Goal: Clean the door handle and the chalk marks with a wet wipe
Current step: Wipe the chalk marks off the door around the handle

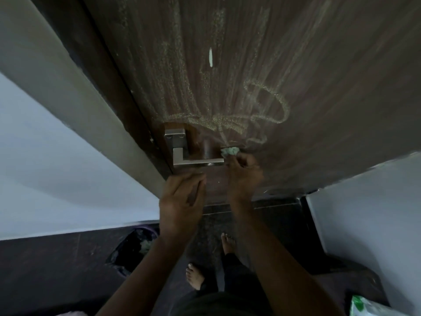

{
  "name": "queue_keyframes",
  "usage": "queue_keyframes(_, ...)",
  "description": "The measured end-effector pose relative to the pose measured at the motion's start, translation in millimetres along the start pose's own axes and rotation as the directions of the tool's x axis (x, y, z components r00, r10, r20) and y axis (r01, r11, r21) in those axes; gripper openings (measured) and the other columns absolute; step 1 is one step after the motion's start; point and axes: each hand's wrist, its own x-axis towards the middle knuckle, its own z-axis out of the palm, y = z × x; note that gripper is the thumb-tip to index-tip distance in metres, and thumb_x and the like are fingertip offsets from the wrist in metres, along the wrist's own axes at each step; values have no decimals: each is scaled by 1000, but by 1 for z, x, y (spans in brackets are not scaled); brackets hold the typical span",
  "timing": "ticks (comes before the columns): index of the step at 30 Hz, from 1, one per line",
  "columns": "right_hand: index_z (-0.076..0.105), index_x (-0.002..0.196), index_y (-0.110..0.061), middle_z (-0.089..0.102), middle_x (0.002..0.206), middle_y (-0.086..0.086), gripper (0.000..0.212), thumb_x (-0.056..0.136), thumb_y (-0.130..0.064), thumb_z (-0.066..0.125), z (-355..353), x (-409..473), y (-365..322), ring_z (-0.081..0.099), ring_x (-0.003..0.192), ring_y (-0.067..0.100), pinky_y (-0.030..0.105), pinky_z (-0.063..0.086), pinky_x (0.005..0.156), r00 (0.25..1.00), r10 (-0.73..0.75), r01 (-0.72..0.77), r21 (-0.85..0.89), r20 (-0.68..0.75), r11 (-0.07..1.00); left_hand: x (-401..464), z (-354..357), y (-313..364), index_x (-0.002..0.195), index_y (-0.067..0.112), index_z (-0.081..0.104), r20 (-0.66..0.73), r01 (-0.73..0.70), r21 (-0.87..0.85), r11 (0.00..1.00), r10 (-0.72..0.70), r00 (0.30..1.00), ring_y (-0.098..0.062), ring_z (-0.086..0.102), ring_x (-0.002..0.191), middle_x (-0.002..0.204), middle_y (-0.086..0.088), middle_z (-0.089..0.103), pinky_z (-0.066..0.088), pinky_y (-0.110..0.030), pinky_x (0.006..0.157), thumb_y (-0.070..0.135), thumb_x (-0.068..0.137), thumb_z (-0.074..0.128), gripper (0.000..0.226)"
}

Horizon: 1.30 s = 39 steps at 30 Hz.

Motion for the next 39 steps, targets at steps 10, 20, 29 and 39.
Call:
queue_keyframes(10,68,98,-23,68,92,-10,21,86,-8,73,3,-6,3,67,88,11,27,57,77,954,-275,282,51,-116,958,1,27,-7,108,23,75,352,380,-57,923,-338,873,22,57,84,99,16,69,40,3,71,12,93,64,22)
queue_keyframes(20,70,107,-6,73,98,12,23,104,-21,54,22,-19,31,68,85,16,29,54,82,925,-244,351,-405,293,845,14,34,-20,100,17,72,273,535,-97,839,-494,825,10,60,75,88,4,70,39,-1,61,5,96,55,21)
queue_keyframes(29,69,92,-15,70,84,-3,4,94,-17,66,19,-20,27,66,77,12,18,56,73,968,-196,221,-162,159,962,14,49,-11,106,14,70,363,496,-98,863,-433,825,-2,63,81,96,3,70,42,-3,67,10,98,56,17)
queue_keyframes(39,62,76,-16,63,71,-1,26,87,7,67,2,-4,11,56,61,-4,0,41,61,973,-227,218,-177,-32,960,27,51,1,112,19,75,566,481,-103,871,-346,748,11,62,87,101,8,74,42,0,72,13,99,57,22)
